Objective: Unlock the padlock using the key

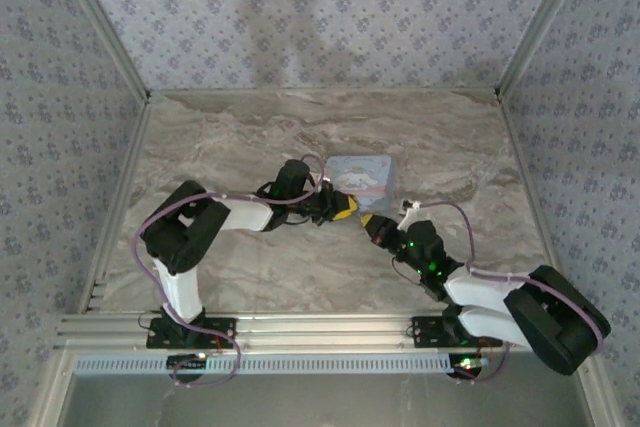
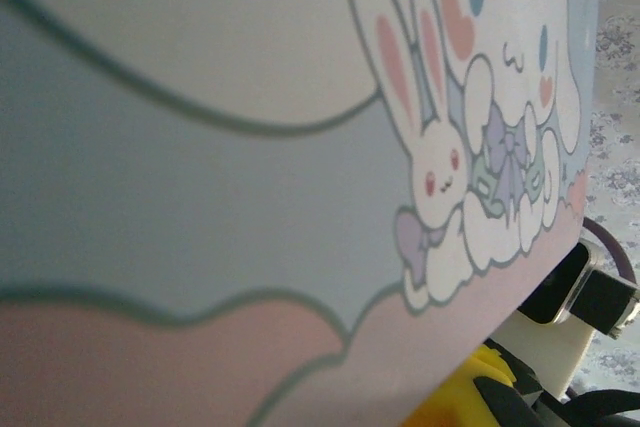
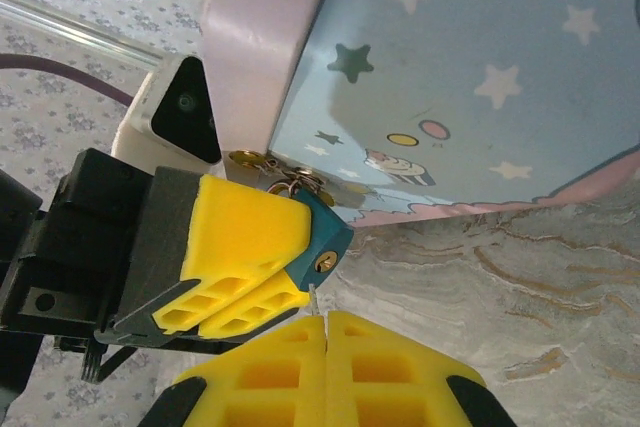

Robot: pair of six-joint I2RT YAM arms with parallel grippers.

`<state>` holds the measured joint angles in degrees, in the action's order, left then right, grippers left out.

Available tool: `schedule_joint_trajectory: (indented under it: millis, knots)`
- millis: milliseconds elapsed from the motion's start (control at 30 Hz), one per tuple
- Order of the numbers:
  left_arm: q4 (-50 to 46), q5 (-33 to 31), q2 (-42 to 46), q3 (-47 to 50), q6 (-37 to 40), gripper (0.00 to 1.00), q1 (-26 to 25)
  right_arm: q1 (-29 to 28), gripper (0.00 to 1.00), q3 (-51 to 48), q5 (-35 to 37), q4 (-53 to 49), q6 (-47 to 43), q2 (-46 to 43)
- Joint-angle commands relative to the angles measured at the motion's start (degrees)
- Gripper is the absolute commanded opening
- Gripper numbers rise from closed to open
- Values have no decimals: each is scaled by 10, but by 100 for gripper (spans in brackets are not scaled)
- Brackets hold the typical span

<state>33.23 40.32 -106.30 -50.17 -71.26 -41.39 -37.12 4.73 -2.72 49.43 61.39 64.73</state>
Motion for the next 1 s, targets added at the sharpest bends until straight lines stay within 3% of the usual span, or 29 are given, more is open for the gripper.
schedule_joint_trajectory:
  millis: [0,533,967]
  knots:
    - [48,22,-9,4,-19,0,-3,1,0,-10,30,10,11,-14]
    - [106,19,-19,16,-52,0,-3,2,0,3,18,93,15,65]
    - [123,20,-23,18,-58,0,-3,8,0,0,18,110,23,65]
